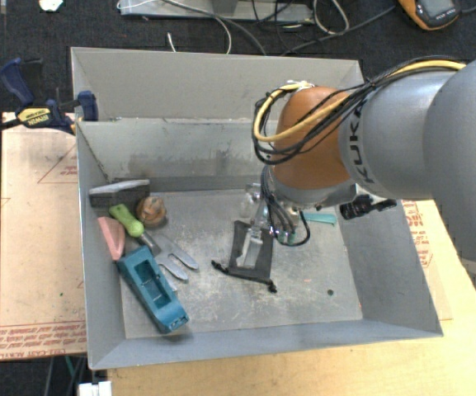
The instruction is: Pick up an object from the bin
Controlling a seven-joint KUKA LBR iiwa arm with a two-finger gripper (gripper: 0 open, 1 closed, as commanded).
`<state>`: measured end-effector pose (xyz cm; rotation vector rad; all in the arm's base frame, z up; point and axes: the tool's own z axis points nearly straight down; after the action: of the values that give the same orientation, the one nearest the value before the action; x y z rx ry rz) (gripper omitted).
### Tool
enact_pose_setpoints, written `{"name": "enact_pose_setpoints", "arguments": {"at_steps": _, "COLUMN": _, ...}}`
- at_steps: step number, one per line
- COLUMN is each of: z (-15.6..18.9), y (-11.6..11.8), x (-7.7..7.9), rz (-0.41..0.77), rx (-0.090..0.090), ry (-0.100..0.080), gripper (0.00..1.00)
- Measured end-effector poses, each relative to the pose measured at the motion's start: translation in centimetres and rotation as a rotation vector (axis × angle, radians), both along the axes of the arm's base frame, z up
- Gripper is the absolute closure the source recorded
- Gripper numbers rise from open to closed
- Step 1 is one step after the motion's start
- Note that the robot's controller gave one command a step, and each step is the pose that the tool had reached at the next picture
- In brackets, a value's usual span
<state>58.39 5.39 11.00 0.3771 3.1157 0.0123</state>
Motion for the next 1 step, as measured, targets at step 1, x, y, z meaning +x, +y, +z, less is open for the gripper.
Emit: {"name": "enact_pose_setpoints", "arguments": {"at_steps": 1, "z": -3.56, "y": -6.18, "x": -1.41, "rz": 0.056, "rx": -0.003, "ry": 0.004, "gripper": 0.00}}
